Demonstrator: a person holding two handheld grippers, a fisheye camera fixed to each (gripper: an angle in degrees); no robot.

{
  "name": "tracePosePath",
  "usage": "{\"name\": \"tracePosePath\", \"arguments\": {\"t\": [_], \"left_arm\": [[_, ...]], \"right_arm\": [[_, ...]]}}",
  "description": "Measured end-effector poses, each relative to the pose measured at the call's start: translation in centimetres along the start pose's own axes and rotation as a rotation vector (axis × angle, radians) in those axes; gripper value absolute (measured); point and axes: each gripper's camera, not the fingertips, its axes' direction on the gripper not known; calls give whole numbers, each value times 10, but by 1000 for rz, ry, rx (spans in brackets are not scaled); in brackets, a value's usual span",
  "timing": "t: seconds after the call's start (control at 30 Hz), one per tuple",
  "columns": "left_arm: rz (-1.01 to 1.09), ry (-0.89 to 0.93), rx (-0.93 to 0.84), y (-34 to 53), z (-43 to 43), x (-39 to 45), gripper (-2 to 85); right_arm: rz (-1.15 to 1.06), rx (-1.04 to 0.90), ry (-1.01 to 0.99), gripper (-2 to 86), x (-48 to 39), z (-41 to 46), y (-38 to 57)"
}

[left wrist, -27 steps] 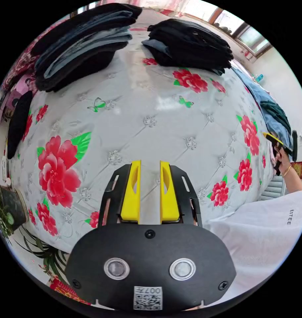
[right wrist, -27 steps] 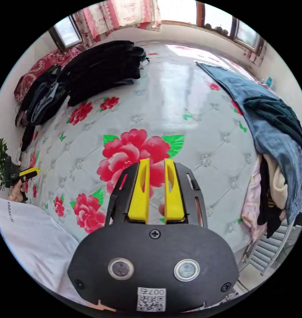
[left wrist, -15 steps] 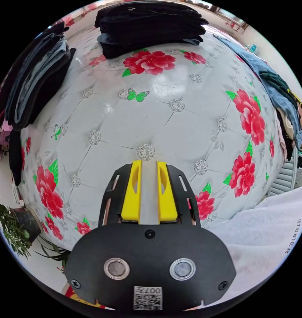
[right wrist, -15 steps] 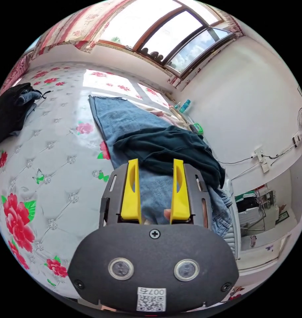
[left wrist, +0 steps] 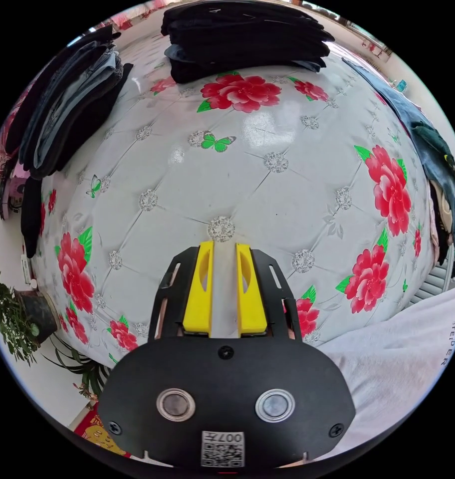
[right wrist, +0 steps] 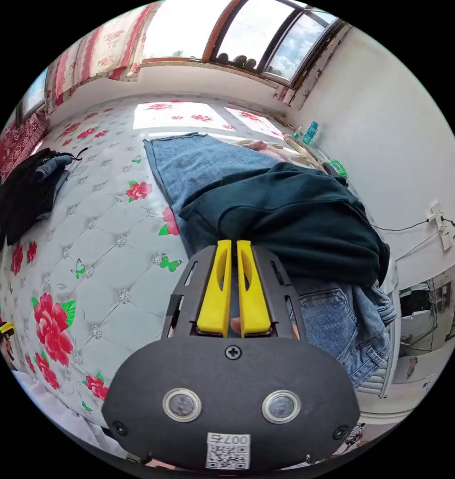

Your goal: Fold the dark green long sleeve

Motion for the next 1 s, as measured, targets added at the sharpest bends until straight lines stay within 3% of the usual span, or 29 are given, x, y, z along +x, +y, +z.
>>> {"name": "tracePosePath", "arguments": {"t": [0.2, 0.4, 0.57, 0.67, 0.77, 0.9, 1.0], "left_arm": [[11, 31, 49, 7, -7, -27, 52], [84, 309, 172, 35, -34, -63, 50], [50, 416, 238, 96, -52, -132, 55], [-84, 391, 240, 140, -50, -203, 53], [-270, 344, 237, 196, -50, -287, 50], [-419, 367, 248, 264, -54, -367, 59], [-436, 406, 270, 299, -62, -395, 79]], "right_arm": [[-118, 69, -213, 0, -64, -118, 95], [-304, 139, -562, 0, -203, -216, 172], [-639, 92, -1097, 3, -441, -261, 233], [-798, -97, -1193, 6, -581, -253, 276], [-914, -154, -1313, 9, -642, -262, 300], [-901, -114, -1193, 28, -643, -251, 290], [-844, -56, -929, 44, -627, -222, 263]]}}
